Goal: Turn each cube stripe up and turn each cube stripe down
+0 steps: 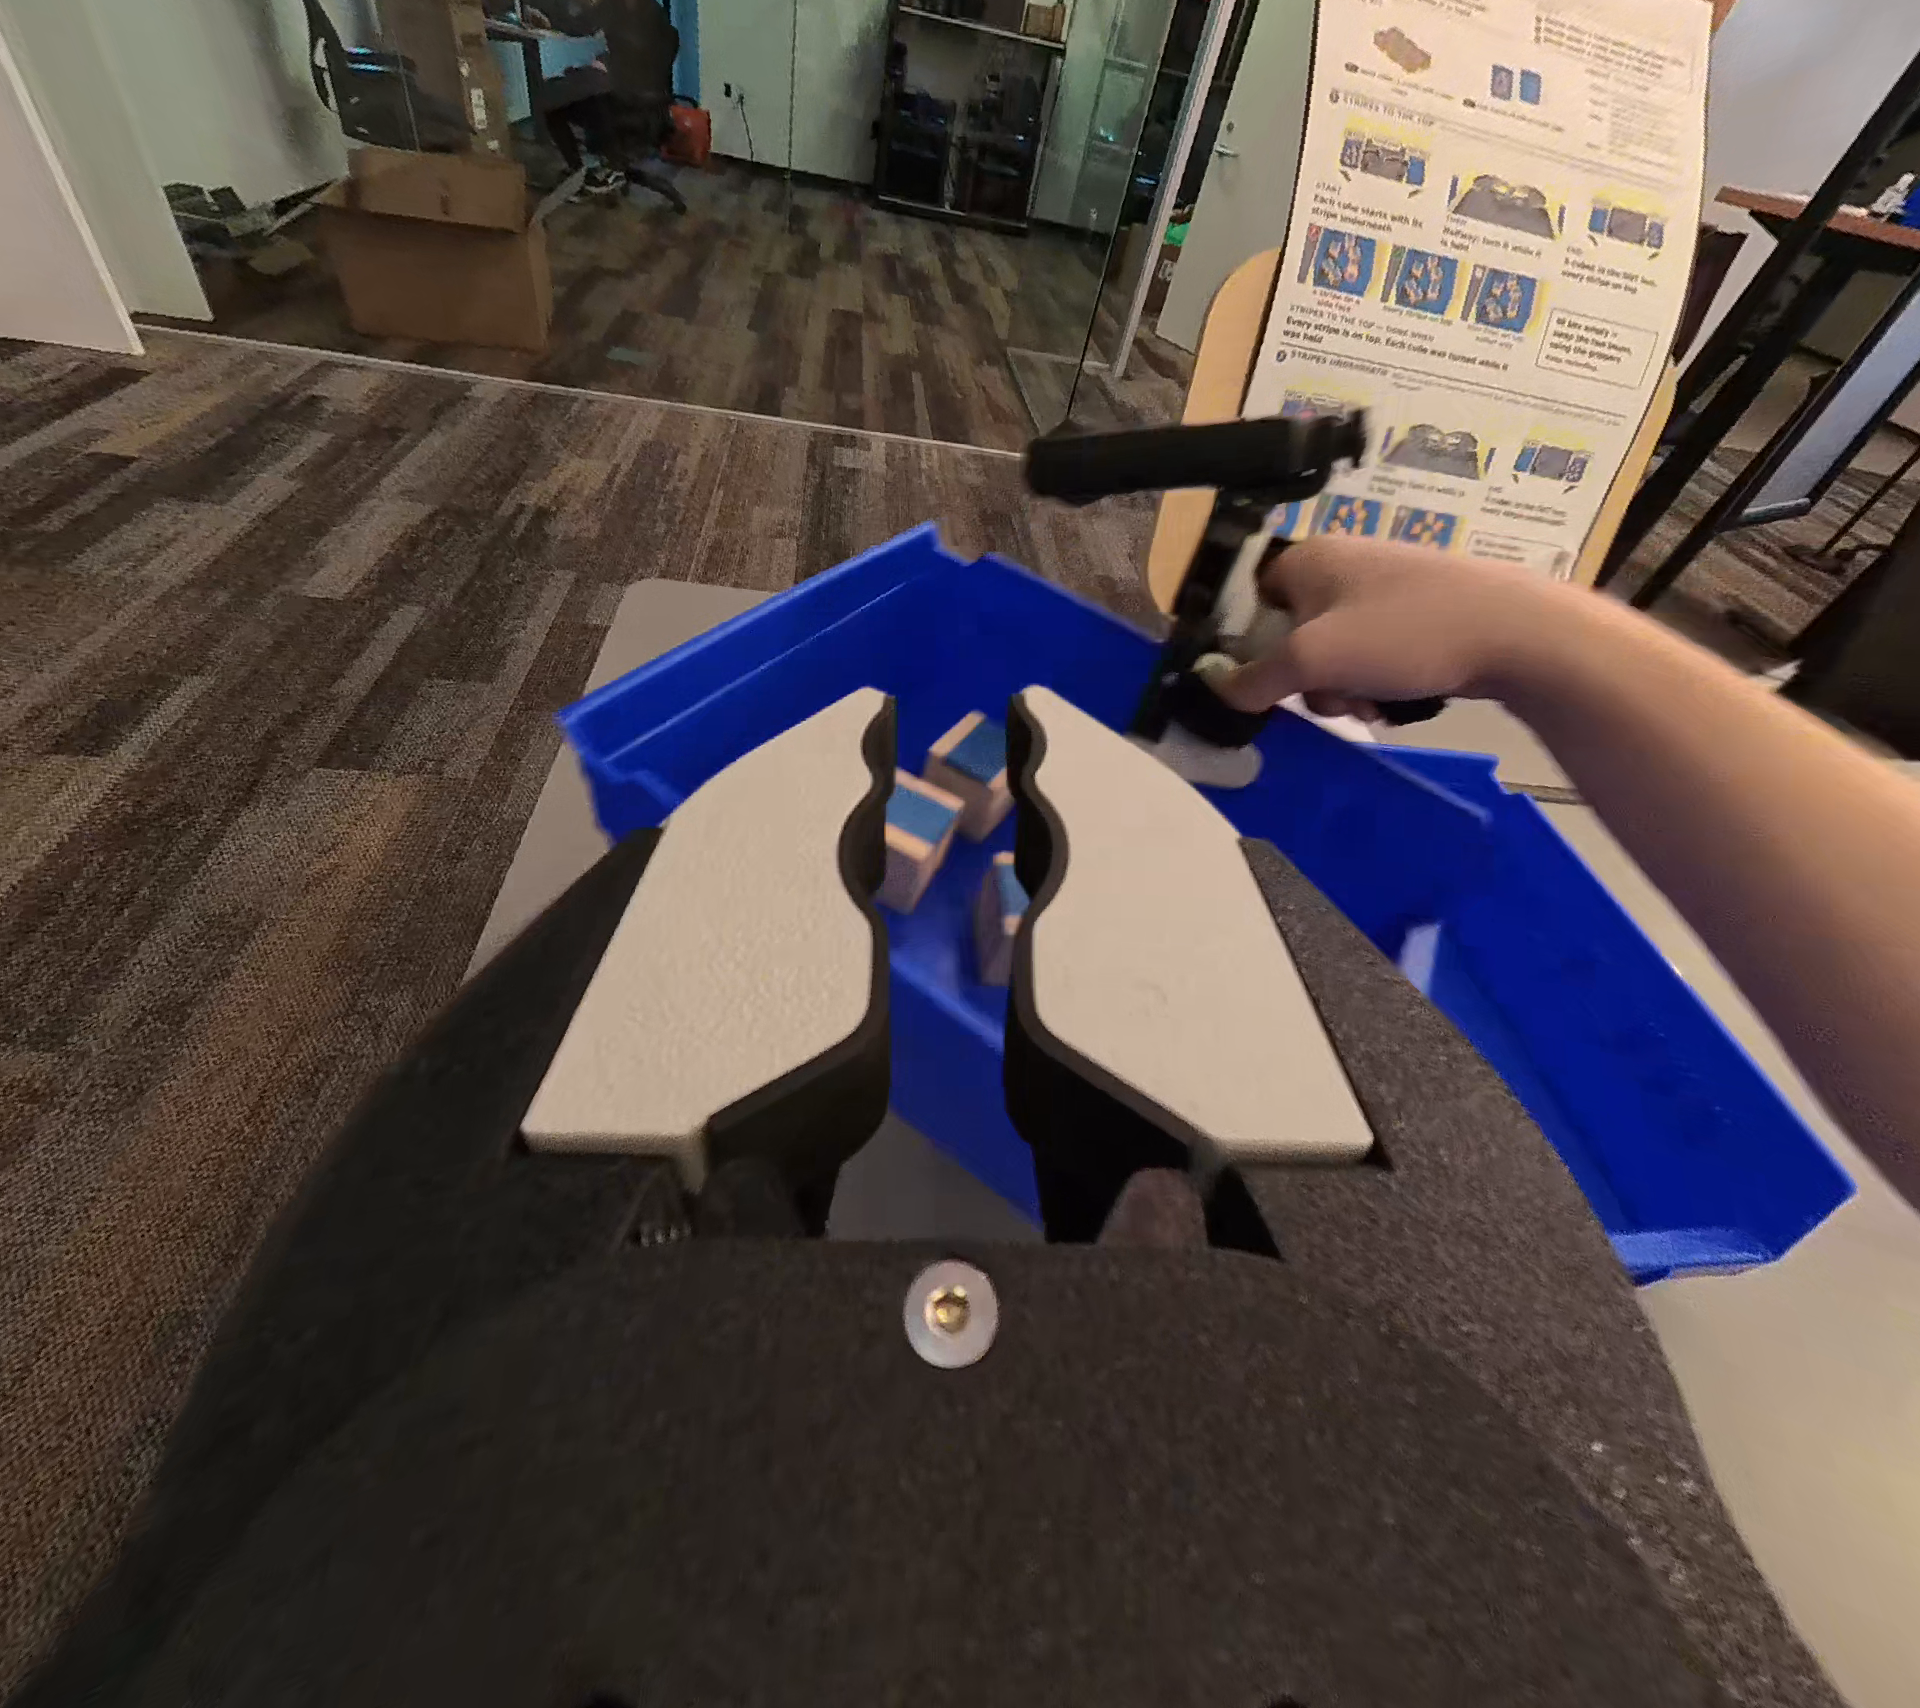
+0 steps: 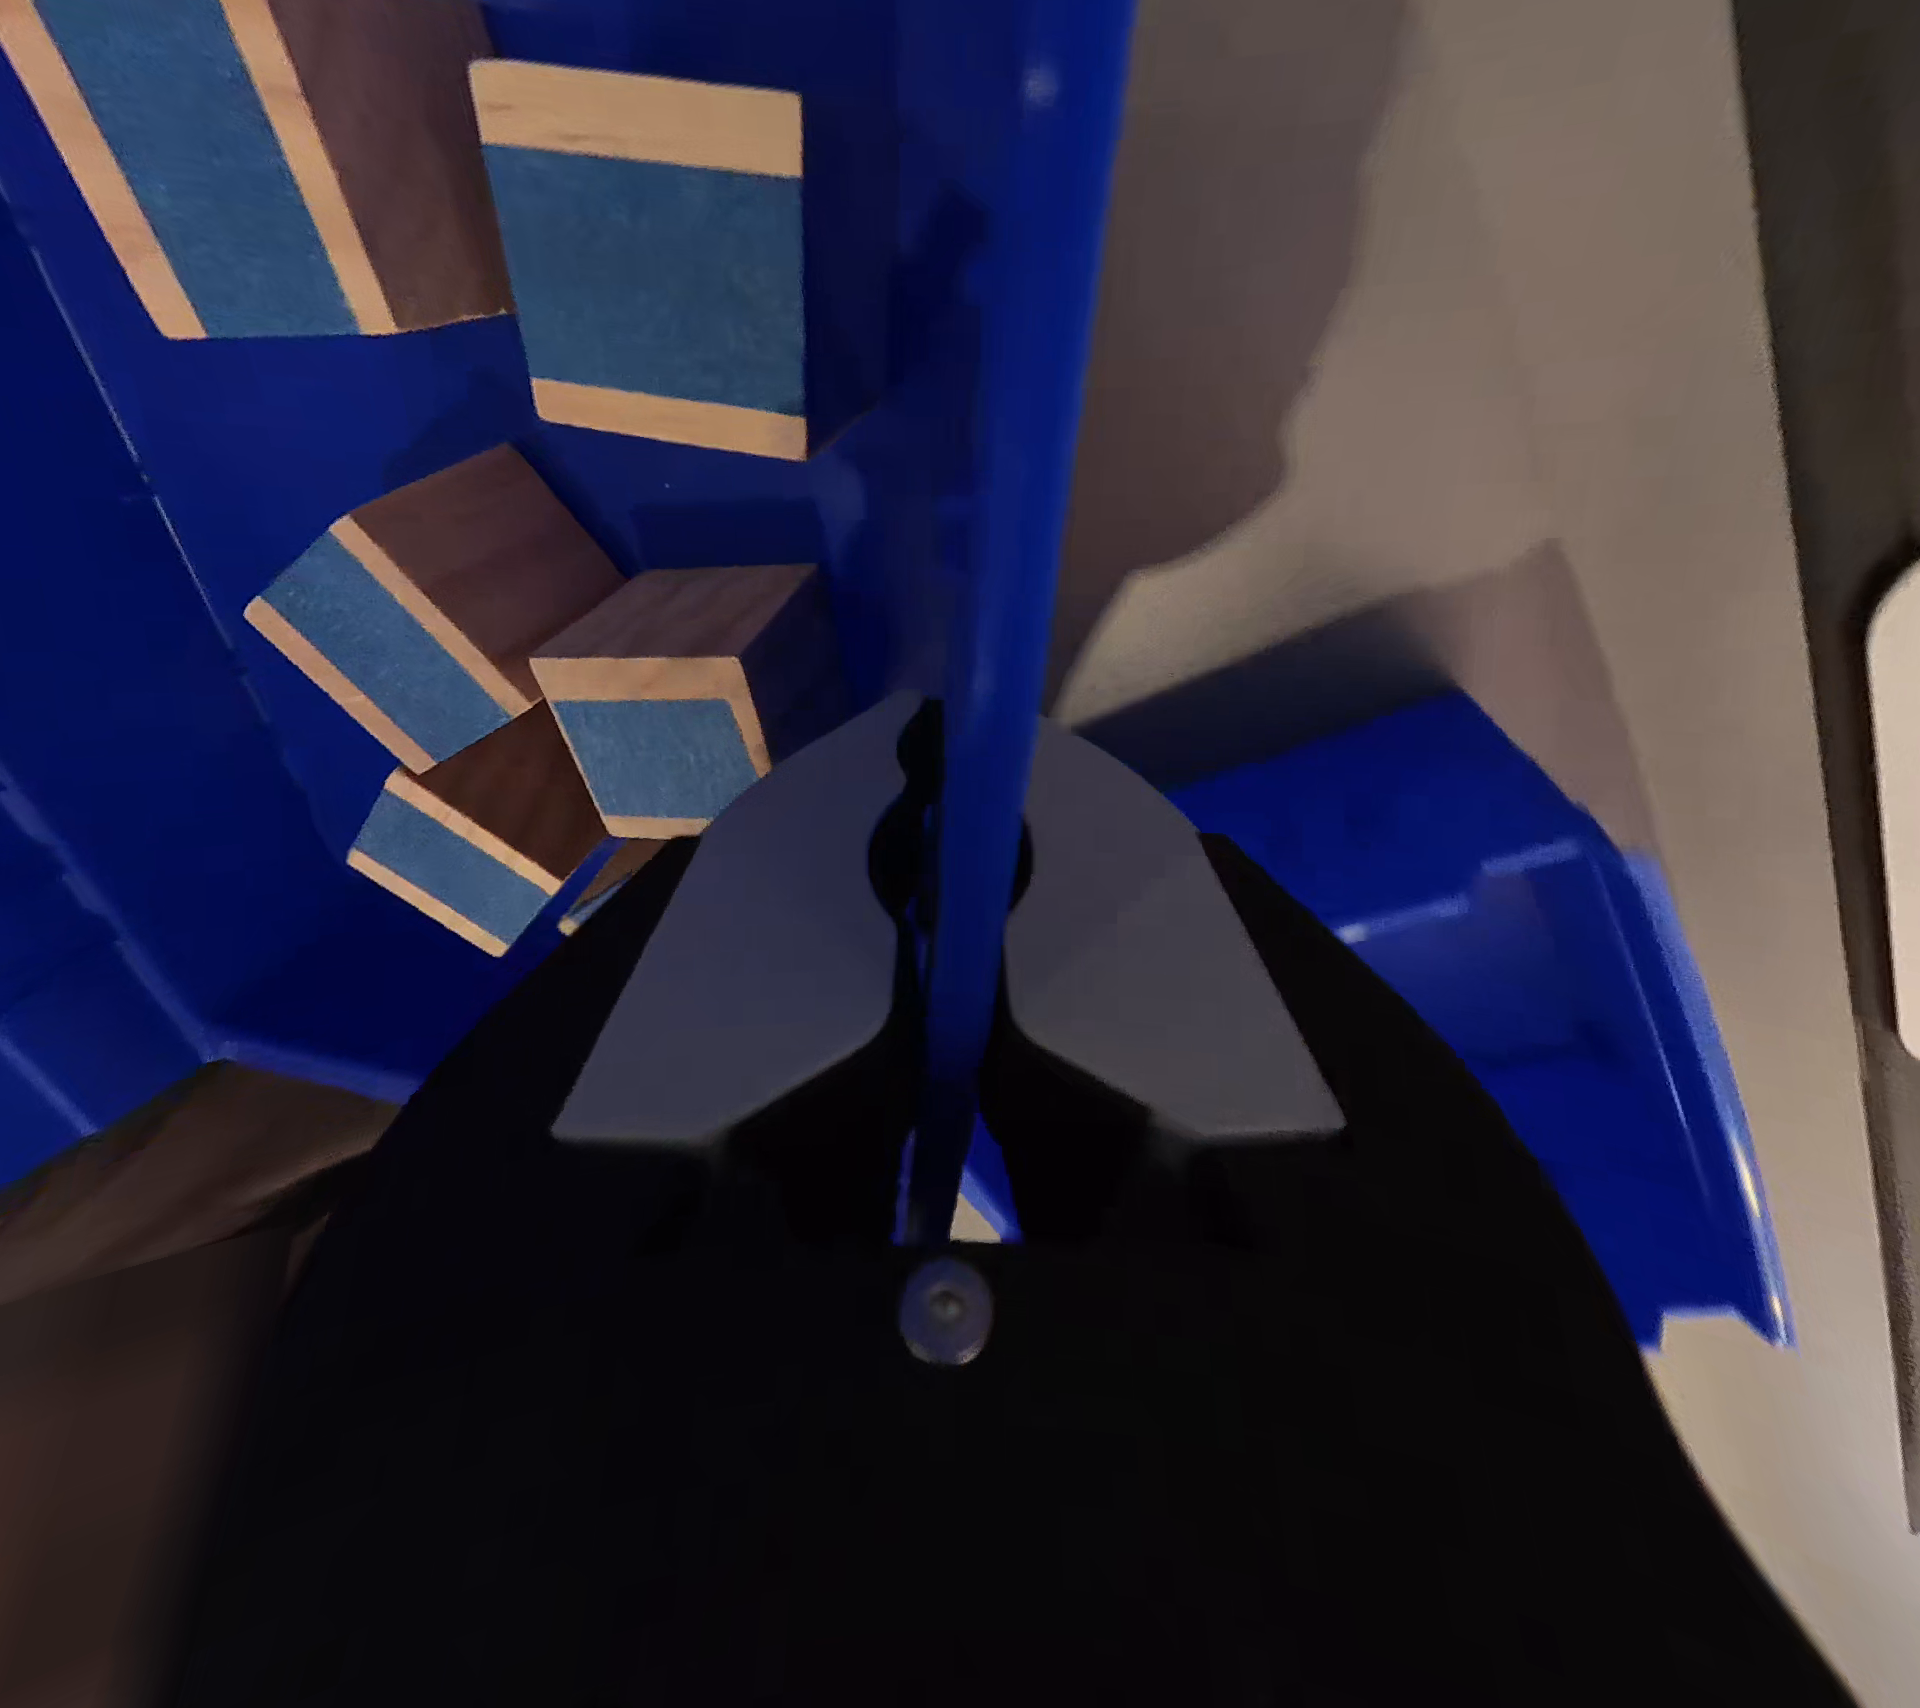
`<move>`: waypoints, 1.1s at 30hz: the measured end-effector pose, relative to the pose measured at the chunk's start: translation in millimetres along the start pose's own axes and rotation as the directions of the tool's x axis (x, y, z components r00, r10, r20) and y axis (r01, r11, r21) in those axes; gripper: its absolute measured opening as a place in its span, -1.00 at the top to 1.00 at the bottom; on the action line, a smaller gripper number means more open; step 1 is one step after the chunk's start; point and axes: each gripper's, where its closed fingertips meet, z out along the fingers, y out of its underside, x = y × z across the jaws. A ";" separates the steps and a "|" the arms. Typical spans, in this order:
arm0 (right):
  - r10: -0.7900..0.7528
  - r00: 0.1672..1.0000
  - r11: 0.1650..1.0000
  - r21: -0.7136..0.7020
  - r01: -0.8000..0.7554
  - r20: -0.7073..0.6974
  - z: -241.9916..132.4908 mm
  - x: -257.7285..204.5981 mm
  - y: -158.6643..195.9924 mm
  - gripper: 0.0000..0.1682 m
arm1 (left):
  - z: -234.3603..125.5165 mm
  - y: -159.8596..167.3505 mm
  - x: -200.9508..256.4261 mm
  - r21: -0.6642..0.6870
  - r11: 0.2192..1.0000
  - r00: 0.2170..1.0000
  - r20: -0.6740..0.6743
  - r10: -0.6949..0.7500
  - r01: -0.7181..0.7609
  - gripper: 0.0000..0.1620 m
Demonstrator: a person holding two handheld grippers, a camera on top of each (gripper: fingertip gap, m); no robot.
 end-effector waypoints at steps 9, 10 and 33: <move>0.076 0.994 0.997 -0.016 -0.074 0.081 90.1 -16.9 -41.5 0.92 | 23.3 14.4 31.2 -0.102 0.990 0.992 -0.090 0.084 -0.093 0.75; 0.089 0.993 0.996 -0.019 -0.087 0.084 98.6 -15.9 -41.6 0.92 | 25.0 15.2 34.3 -0.107 0.989 0.991 -0.095 0.096 -0.106 0.75; 0.541 0.737 0.825 0.427 -0.371 -0.404 -21.5 166.6 253.1 0.15 | 21.1 18.0 64.1 -0.104 0.984 0.970 -0.216 0.116 -0.141 0.62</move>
